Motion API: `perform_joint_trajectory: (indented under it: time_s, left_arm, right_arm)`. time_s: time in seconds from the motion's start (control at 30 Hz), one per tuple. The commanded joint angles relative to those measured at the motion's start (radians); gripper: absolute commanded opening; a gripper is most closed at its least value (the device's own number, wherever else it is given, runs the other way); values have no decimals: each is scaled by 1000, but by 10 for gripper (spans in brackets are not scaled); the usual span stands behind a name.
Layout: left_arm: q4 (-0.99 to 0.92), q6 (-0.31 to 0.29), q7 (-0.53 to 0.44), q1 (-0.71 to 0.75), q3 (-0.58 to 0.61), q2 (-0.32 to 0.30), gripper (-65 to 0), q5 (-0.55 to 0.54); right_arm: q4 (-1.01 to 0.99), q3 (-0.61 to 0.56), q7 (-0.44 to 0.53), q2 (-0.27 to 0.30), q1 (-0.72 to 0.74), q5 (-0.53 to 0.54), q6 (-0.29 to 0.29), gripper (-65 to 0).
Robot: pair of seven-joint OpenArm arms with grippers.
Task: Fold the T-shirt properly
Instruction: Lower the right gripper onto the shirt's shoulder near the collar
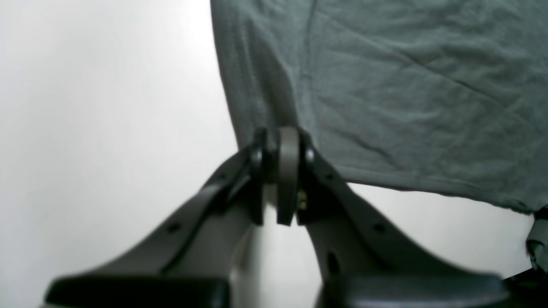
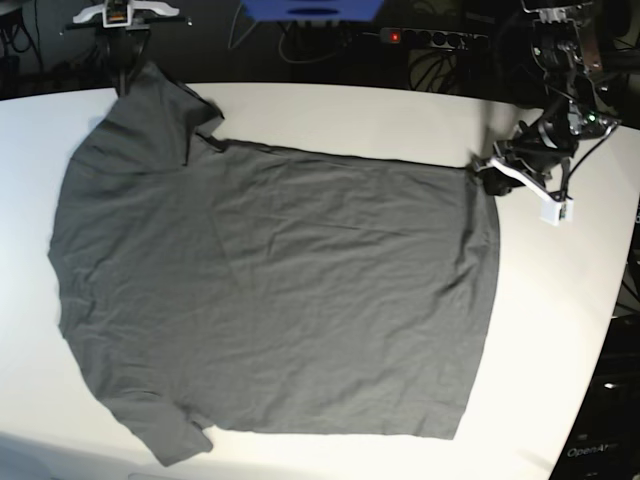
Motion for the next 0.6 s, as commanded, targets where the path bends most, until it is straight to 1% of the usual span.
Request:
perform_joint_trajectory:
  time_s: [0.0, 0.2, 0.37, 0.47, 0.57]
  left_arm:
    - [21, -4, -15, -6, -5, -11, -608, -12]
    - [27, -4, -15, -15, -8, -11, -608, -12]
    - [73, -1, -15, -13, -8, -7, -608, -12]
    - [63, -1, -15, -15, -8, 2, -608, -5]
    - [62, -2, -15, -15, -6, 2, -608, -2]
  right_arm:
    - [29, 5, 20, 7, -11, 14, 1, -643]
    - [138, 3, -65, 8, -8, 14, 4, -643]
    - [218, 2, -138, 10, -7, 14, 4, -643]
    - [198, -3, -152, 7, -8, 14, 4, -641]
    - [143, -12, -143, 4, -11, 14, 4, -641]
